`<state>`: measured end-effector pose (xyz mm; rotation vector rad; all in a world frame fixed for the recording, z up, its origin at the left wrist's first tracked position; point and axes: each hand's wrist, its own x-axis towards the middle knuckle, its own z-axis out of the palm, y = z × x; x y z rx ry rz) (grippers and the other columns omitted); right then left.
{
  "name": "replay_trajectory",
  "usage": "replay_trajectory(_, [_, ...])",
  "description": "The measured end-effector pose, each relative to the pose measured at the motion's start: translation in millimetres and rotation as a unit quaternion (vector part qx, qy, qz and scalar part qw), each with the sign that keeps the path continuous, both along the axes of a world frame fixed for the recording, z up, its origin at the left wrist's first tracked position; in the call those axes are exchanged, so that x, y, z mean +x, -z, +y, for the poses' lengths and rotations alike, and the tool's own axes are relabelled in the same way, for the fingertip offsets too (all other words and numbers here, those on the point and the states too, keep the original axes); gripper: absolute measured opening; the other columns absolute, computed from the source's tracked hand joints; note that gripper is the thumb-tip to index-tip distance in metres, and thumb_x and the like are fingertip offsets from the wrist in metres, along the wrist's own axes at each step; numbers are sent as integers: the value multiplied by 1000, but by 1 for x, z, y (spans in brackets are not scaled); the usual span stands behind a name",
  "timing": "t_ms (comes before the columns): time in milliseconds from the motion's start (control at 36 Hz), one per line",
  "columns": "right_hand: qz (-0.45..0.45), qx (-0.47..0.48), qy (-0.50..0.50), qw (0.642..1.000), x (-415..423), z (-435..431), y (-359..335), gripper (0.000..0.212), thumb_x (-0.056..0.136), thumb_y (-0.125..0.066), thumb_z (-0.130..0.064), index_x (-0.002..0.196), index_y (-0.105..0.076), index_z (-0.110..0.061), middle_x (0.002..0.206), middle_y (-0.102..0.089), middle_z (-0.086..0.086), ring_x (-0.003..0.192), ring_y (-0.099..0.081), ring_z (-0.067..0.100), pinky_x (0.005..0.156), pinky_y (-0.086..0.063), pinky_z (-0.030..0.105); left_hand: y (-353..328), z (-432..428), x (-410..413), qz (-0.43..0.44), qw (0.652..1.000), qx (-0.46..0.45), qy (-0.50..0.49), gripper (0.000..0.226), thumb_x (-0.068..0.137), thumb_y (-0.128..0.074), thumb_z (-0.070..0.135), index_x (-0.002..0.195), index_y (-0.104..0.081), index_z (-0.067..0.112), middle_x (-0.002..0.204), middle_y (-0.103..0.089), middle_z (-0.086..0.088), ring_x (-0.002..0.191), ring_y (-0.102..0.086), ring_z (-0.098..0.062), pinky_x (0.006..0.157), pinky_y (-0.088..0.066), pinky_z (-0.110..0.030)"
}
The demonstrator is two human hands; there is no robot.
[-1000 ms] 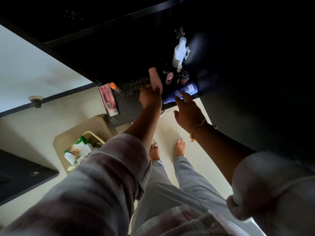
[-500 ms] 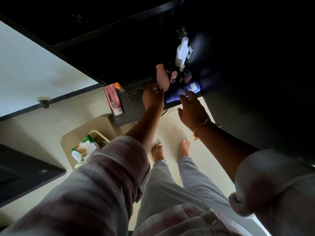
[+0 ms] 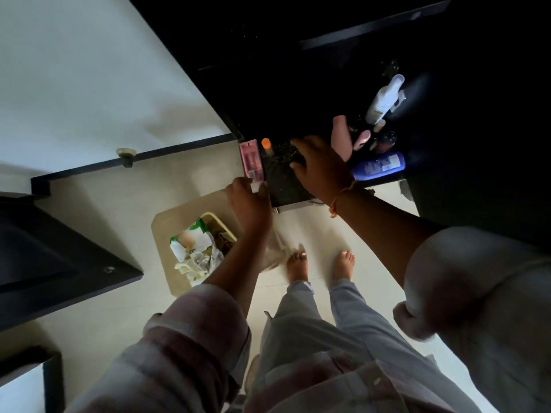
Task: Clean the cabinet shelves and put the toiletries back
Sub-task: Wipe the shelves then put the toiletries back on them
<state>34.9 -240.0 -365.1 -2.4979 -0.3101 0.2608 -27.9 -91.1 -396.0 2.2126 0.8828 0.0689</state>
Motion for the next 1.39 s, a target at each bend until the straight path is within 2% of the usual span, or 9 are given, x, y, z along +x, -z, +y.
replay_trajectory(389, [-20, -61, -49, 997, 33, 65, 10, 33, 94, -53, -10, 126, -59, -10, 134, -51, 12, 119, -51, 30, 98, -43, 35, 19, 29, 12, 42, 996, -20, 73, 26, 82, -70, 20, 104, -59, 11, 105, -56, -9, 94, -52, -24, 77, -40, -30])
replay_trajectory(528, [-38, -79, -26, 996, 32, 70, 14, 24, 97, -46, -15, 115, -61, -9, 123, -56, 12, 108, -57, 26, 77, -36, 25, 25, 31, 16, 49, 994, -13, 98, 22, 82, -69, 22, 97, -56, 12, 99, -62, -8, 93, -55, -25, 75, -45, -34])
replay_trajectory(806, [-41, -113, -21, 993, 30, 78, 4, 20, 97, -47, -16, 115, -54, -10, 108, -62, 15, 99, -63, 33, 71, -46, 35, 31, 36, 20, 62, 991, -1, 121, 26, 81, -72, 27, 97, -56, 14, 93, -66, -4, 83, -61, -20, 69, -53, -35])
replay_trajectory(917, [-28, -81, 9, 996, 23, 57, -1, 15, 91, -53, -17, 103, -59, -8, 100, -64, 19, 94, -63, 40, 69, -51, 42, 27, 34, 20, 68, 990, -2, 126, 34, 79, -76, 27, 100, -55, 12, 96, -63, -3, 82, -55, -16, 67, -43, -27])
replay_trajectory(1000, [-13, -119, 25, 993, 17, 29, -7, 14, 90, -53, -19, 100, -61, -13, 103, -66, 13, 101, -61, 36, 84, -49, 45, 23, 32, 20, 70, 990, -4, 119, 36, 77, -77, 25, 102, -53, 13, 100, -64, -7, 89, -59, -24, 73, -50, -34])
replay_trajectory(1083, [-44, -141, 55, 987, 10, -5, -2, 8, 89, -55, -17, 89, -63, -17, 140, -47, 19, 127, -47, 41, 111, -36, 46, 20, 27, 21, 67, 991, -13, 114, 36, 76, -77, 22, 102, -54, 12, 101, -64, -9, 91, -61, -27, 73, -48, -33])
replay_trajectory(1139, [-48, -134, 66, 988, 7, -23, 2, 12, 90, -56, -13, 100, -64, -13, 152, -32, 21, 125, -45, 51, 96, -50, 47, 15, 20, 21, 64, 992, -22, 110, 38, 76, -77, 21, 105, -55, 10, 103, -65, -10, 93, -61, -27, 71, -42, -28])
replay_trajectory(1222, [32, -186, 73, 979, 9, -39, -4, 53, 95, -45, -20, 145, -32, -15, 130, -56, 23, 104, -60, 46, 78, -53, 44, 9, 8, 17, 70, 991, -34, 113, 42, 76, -78, 24, 109, -55, 10, 105, -66, -9, 95, -61, -25, 70, -37, -25])
replay_trajectory(1389, [41, -207, 80, 974, 15, -45, -8, 60, 95, -39, -22, 151, -18, -25, 113, -63, 19, 92, -62, 39, 73, -48, 41, 7, -19, 4, 55, 989, -127, 60, 39, 74, -79, 22, 105, -58, 15, 101, -70, 0, 87, -66, -16, 76, -54, -30])
